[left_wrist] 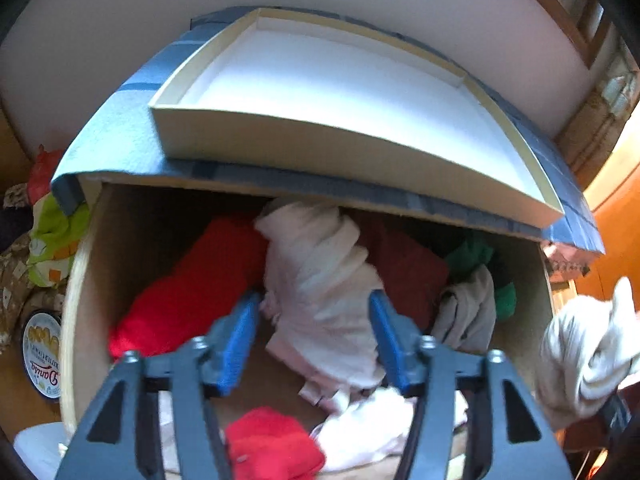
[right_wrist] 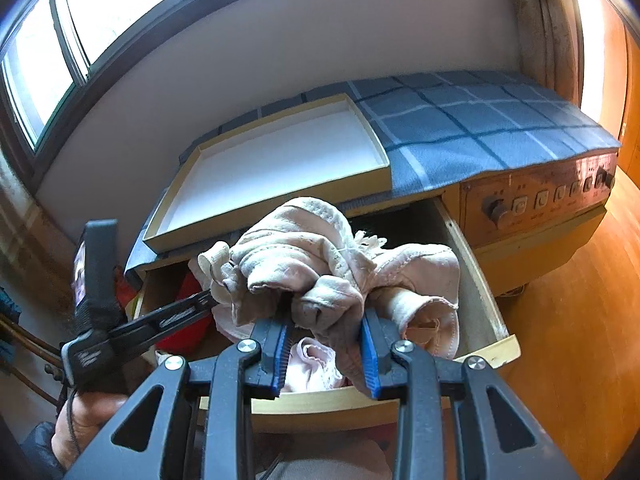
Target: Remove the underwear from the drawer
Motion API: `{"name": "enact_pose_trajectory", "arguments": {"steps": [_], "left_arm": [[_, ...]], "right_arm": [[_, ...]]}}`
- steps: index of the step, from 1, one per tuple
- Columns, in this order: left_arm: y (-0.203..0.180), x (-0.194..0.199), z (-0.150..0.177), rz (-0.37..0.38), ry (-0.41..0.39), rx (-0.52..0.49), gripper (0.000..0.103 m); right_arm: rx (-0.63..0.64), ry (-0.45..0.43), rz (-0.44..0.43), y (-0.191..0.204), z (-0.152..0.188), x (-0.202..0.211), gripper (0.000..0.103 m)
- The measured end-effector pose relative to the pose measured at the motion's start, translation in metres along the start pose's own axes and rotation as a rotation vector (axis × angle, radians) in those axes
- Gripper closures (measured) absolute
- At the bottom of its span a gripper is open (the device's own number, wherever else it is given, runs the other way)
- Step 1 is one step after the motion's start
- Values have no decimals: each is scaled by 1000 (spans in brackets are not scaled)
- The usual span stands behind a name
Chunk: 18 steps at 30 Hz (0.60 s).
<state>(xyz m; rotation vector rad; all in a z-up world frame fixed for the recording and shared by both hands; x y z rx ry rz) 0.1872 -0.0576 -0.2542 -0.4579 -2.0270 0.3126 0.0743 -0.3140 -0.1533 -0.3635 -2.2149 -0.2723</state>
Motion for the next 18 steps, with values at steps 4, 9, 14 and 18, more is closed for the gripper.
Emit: {"name": "enact_pose_trajectory", "arguments": {"steps": [4, 9, 14, 18], "left_arm": [[-1, -24, -2, -51, 54, 54, 37], [0, -42, 2, -85, 105, 57, 45], [-3, -31, 4, -48, 82, 23, 67], [3, -11, 7, 22, 63, 42, 70]], "right_arm": [[-10, 14, 1, -7, 0, -8, 71], [-35, 33, 7, -20, 0, -19, 71], [-43, 37, 10, -21, 1, -19, 71], [-46, 15, 10, -18, -3, -9, 71]]}}
Point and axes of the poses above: each gripper's, at about its wrist camera, not at the fingertips, and x roughly against the way its jaws point, y to its left, z to its underside, the point moved 8 cm from there along -x, roughly the way its jaws point, and after that the axes turned 13 degrees about z, right-handed, at the moved point
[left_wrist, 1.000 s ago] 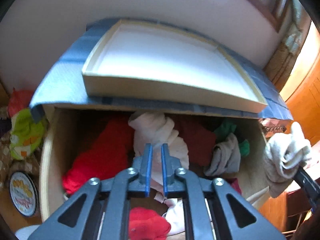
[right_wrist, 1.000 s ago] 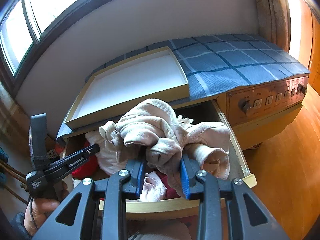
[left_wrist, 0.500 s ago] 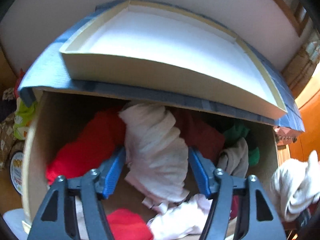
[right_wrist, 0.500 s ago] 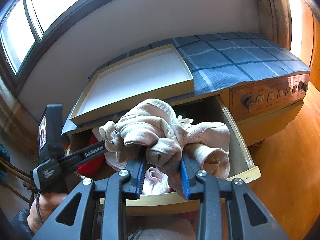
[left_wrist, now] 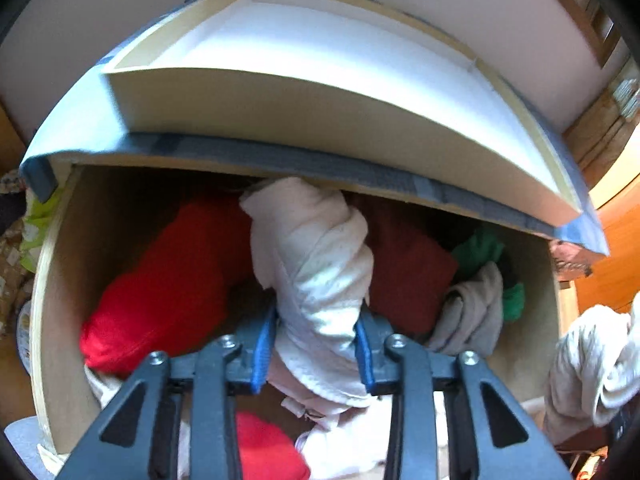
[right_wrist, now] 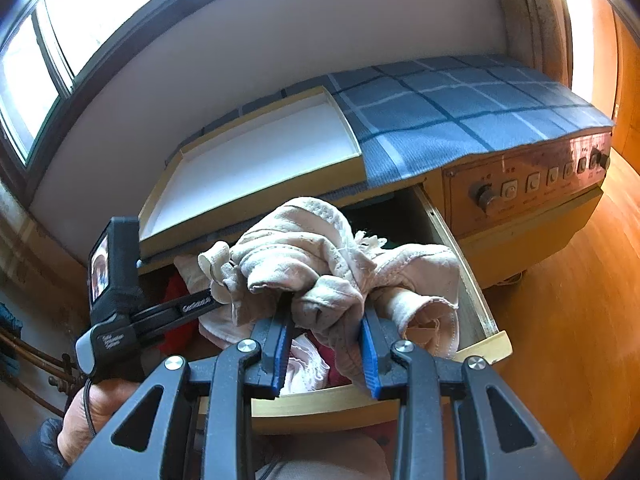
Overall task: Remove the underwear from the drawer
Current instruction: 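Close the left tool on the white underwear in the drawer, then carry both held underwear up over the white tray with both tools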
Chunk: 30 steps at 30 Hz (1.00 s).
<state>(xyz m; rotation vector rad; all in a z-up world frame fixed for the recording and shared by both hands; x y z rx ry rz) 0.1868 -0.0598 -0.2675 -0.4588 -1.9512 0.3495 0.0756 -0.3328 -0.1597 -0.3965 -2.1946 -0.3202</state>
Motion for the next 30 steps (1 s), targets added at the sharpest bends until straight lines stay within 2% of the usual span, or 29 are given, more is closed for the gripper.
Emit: {"name": "enact_pose_trajectory", "arguments": {"steps": [2, 9, 16, 20, 26, 30], "left_arm": [[2, 16, 3, 27, -25, -3, 70], [-4, 59, 8, 35, -105, -97, 71], [8, 110, -8, 39, -206, -137, 71], [1, 133, -19, 37, -266, -192, 71], [-14, 151, -56, 58, -329, -234, 71], [-15, 153, -93, 77, -357, -240, 71]], "right_arm": [[7, -19, -1, 5, -2, 10, 71], [-7, -44, -26, 20, -6, 33, 71], [-38, -57, -87, 41, -15, 53, 71], [-53, -63, -133, 55, -25, 60, 71], [-135, -41, -238, 80, -60, 53, 70], [-152, -57, -259, 101, -96, 41, 71]]}}
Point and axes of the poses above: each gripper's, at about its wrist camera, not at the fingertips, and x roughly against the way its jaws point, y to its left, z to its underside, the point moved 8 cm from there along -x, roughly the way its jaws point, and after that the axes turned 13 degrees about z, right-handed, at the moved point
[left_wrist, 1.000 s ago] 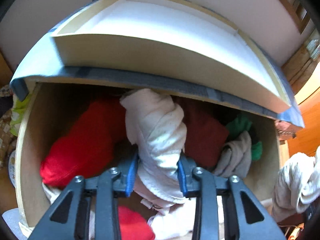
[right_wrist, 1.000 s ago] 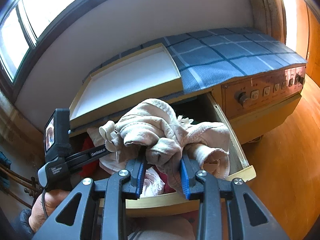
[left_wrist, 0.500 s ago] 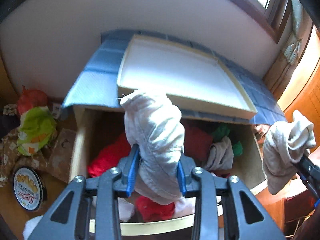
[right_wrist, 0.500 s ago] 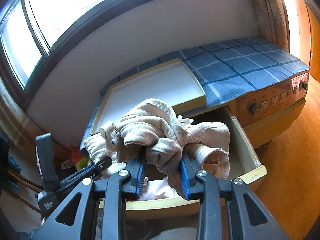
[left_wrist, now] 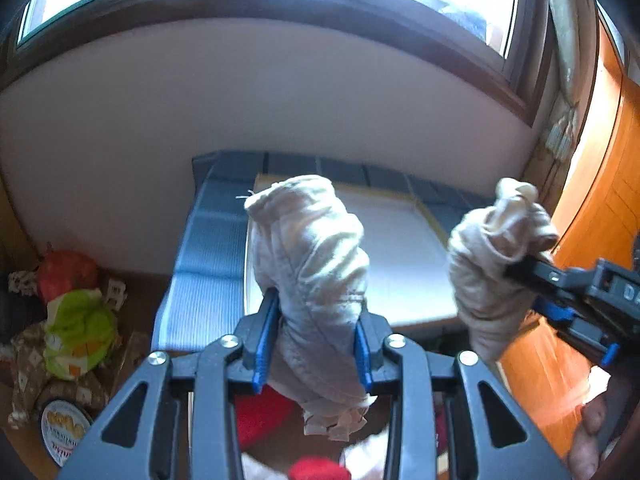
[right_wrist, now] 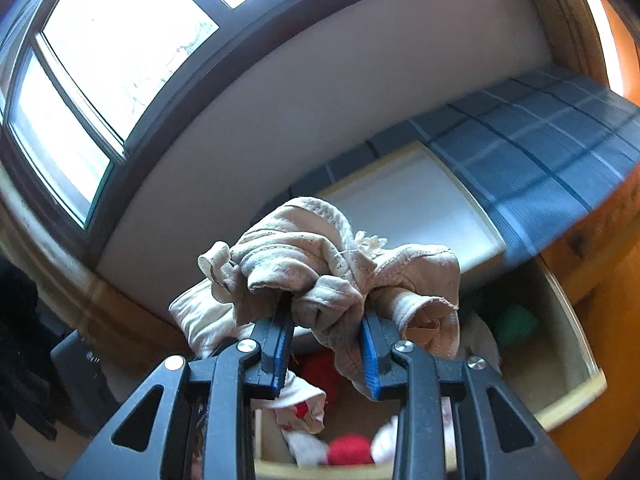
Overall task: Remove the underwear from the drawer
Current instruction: 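Carry both held underwear up over the white tray with both tools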
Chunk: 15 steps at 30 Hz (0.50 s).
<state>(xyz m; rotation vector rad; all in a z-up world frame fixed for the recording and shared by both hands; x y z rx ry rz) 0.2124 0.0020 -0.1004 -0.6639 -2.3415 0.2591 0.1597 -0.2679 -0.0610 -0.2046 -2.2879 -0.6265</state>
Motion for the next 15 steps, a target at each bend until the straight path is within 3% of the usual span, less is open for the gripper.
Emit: {"name": "enact_pose_trajectory", "arguments": {"steps": [8, 15], "left_arm": [[16, -38, -44, -29, -13, -53, 70], [34, -84, -65, -45, 17, -48, 70]], "right_arm": [[-74, 31, -48, 31, -53, -68, 70], [-124, 75, -43, 42, -76, -134, 70]]}}
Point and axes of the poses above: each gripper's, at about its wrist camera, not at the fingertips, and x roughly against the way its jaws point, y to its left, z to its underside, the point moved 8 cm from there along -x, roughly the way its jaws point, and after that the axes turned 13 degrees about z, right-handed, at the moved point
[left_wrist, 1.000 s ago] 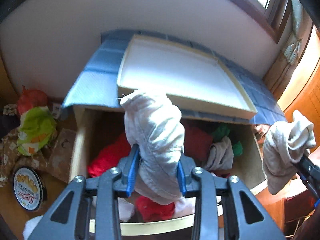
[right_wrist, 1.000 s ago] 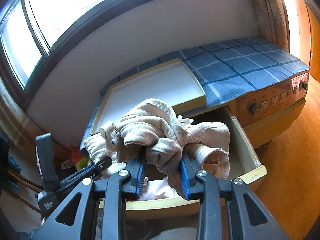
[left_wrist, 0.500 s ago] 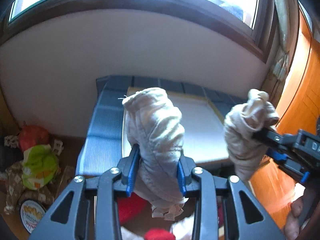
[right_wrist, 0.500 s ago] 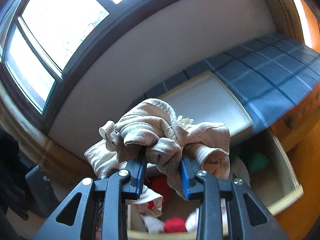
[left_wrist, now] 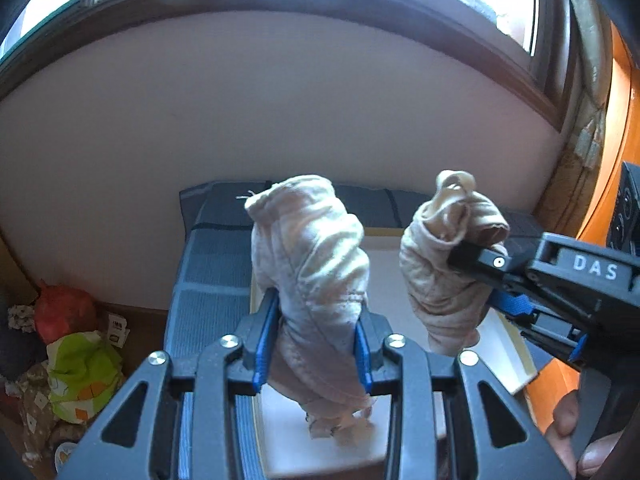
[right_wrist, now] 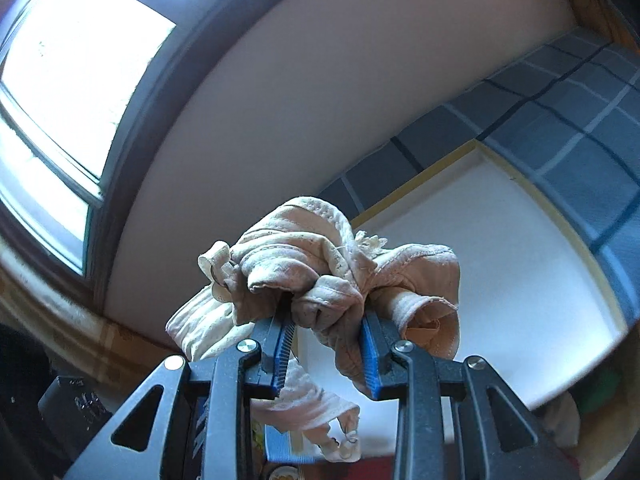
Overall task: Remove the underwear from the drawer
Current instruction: 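Carry both held underwear up over the white tray with both tools, then open both tools to drop the underwear onto the white tray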
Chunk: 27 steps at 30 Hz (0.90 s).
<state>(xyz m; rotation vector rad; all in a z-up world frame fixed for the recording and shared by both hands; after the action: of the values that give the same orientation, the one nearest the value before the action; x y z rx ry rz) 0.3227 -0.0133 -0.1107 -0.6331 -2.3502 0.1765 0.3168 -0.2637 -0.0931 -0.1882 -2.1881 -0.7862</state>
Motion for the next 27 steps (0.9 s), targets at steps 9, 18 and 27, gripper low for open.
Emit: {"name": "enact_pose_trajectory", "arguments": {"steps": [9, 18, 27], "left_arm": [[10, -46, -7, -43, 56, -8, 70], [13, -66, -7, -71, 85, -6, 70], [20, -78, -9, -102, 101, -24, 68]], "right_arm": [[-46, 67, 54, 2, -14, -66, 70], [-47, 110, 90, 3, -12, -104, 70], [-55, 124, 106, 3, -13, -112, 68]]}}
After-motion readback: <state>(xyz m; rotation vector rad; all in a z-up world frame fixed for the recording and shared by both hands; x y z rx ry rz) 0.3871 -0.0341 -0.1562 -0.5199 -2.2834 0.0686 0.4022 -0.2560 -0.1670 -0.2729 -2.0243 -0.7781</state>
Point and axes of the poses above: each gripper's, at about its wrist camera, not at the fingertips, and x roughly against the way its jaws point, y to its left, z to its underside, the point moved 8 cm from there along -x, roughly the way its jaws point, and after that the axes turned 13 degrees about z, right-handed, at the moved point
